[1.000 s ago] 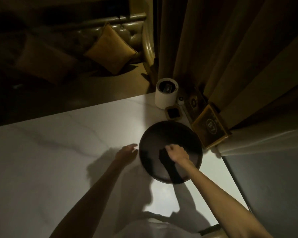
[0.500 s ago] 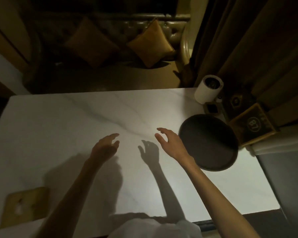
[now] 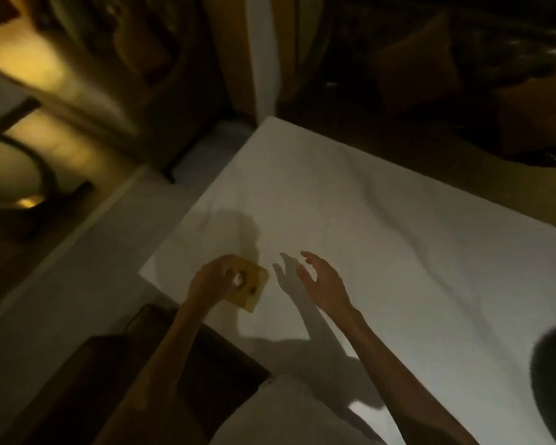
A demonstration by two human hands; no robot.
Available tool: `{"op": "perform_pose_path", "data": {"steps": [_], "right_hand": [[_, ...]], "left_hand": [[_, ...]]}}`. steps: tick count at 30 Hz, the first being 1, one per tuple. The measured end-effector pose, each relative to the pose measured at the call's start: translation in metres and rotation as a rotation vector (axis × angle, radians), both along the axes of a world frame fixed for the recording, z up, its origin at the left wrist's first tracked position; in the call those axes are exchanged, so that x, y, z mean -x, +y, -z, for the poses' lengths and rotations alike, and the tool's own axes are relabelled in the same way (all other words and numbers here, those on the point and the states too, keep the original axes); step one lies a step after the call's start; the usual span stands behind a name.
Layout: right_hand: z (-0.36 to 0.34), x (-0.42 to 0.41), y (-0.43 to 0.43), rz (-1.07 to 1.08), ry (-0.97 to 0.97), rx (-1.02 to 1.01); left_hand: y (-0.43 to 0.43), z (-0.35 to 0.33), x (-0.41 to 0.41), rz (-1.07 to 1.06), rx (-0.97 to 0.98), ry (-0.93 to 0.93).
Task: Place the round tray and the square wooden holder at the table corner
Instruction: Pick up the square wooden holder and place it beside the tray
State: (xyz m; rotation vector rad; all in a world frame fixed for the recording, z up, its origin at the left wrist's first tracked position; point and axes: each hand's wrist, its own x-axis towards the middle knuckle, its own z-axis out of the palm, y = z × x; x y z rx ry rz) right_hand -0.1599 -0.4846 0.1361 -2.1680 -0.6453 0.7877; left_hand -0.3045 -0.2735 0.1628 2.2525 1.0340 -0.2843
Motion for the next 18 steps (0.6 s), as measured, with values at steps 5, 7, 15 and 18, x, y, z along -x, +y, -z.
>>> {"op": "perform_pose_path", "data": {"steps": [5,7,15,18], "right_hand": [[0.008,0.027,0.052,-0.068,0.116,0.04],[0.016,0.033,0.067,-0.061,0.161,0.083],[0.071,0.045,0.088,0.112,0.502,0.322],[0.072,0.053,0.098,0.29,0.716,0.288]], "left_hand": [[0.04,0.031,0.052,-0.176,0.072,0.025],[0.051,0.043,0.058,-0.19,0.112,0.066],[0.084,0.083,0.027,-0.082,0.313,0.161],[0.088,0.091,0.011,-0.068,0.417,0.191]]}}
